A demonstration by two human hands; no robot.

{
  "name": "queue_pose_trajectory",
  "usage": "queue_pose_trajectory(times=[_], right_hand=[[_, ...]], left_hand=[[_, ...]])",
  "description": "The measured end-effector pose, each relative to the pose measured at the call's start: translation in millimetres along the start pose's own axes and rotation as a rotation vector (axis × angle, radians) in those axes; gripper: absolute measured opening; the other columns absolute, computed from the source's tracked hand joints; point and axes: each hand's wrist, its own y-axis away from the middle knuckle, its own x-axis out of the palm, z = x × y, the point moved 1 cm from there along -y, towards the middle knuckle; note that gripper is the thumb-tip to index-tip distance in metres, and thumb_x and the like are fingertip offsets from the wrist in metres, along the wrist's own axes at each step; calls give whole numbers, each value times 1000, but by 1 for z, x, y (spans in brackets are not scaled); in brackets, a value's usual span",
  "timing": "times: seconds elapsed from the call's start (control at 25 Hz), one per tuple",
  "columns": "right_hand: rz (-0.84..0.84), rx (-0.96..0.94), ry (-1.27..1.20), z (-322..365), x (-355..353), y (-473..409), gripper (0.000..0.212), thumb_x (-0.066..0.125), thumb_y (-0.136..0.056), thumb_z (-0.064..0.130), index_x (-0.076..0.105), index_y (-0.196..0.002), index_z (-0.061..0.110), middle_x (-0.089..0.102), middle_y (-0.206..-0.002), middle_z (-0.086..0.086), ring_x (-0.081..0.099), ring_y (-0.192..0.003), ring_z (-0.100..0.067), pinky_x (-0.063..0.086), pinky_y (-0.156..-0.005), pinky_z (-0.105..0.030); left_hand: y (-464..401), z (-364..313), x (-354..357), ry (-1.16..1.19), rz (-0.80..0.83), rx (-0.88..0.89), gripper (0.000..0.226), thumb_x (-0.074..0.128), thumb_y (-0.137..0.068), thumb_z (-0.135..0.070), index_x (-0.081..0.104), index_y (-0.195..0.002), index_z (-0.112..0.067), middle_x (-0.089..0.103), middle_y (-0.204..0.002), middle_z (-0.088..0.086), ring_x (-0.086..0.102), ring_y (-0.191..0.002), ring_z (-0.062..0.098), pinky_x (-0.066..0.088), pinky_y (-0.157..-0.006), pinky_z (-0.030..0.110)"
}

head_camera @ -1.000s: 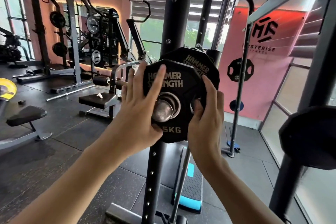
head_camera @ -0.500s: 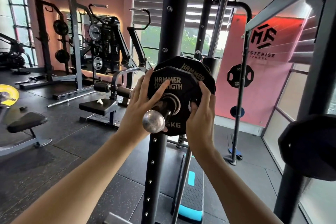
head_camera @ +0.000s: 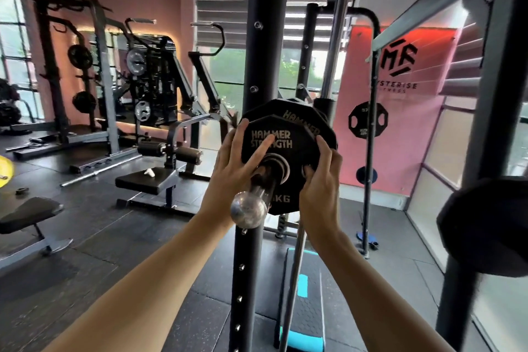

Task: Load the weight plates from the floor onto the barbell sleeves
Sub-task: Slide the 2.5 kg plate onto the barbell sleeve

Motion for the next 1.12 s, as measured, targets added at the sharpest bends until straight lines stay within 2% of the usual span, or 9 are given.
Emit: queue_pose_trajectory(times=[0.08,0.2,0.36,0.44,0.52,0.68,0.84,0.96,1.12], right_hand=[[-24,15,65,1,4,-5,61,44,-95,-14,35,-150,11,34,-129,2,46,-119,-20,46,-101,-27],[-42,85,180,3,9,-11,62,45,-95,-13,35,-151,10,40,-134,-10,42,-119,-17,37,-100,-16],[26,118,310,11,7,-14,64,46,-98,-7,29,-156,15,38,-141,-15,45,-125,-27,36,-97,-22],[70,108,358,13,3,-16,68,48,-98,-5,25,-157,18,40,-140,-17,48,-124,-29,38,-95,-21],[103,108,389,14,1,-16,73,48,-98,-3,19,-159,23,41,-140,-18,48,-123,-32,43,-95,-31],[110,100,353,17,0,-5,79,49,-93,-3,16,-160,23,41,-141,-15,42,-125,-30,40,-99,-34],[74,105,363,21,-2,5,72,51,-93,2,24,-158,17,38,-149,-13,39,-133,-32,37,-99,-31],[-8,22,386,36,-7,-11,59,55,-96,14,36,-151,10,44,-143,-13,45,-129,-33,38,-94,-27],[-55,-106,406,72,-9,-59,60,43,-93,48,45,-143,14,48,-138,-10,46,-128,-29,54,-93,-45]], left_hand=[[-7,7,12,42,-98,40,73,56,-101,-35,13,-159,-40,-2,-168,10,3,-154,34,18,-123,50],[-17,10,22,-15,-97,72,84,66,-94,-27,14,-160,-36,0,-167,16,7,-153,39,23,-121,51],[-12,6,15,170,-123,45,71,46,-92,-25,22,-159,-31,4,-166,20,16,-151,42,29,-119,55],[-11,4,7,197,-76,43,75,38,-86,-23,22,-159,-28,4,-166,21,16,-151,42,31,-117,55],[-12,5,-5,230,-6,25,80,35,-80,-21,22,-159,-25,4,-165,23,14,-151,43,32,-117,54],[-13,9,-26,203,124,46,82,39,-83,-36,14,-160,-28,-1,-166,17,14,-152,36,28,-121,47],[-13,24,-26,64,219,47,99,70,-85,-53,8,-160,-32,-6,-168,5,16,-152,28,24,-122,46],[-17,26,-46,8,184,71,86,65,-88,-42,19,-159,-27,13,-166,6,21,-150,28,23,-122,49],[-36,38,-87,1,-24,13,60,50,-99,-36,36,-154,-18,37,-156,10,35,-144,30,27,-119,51]])
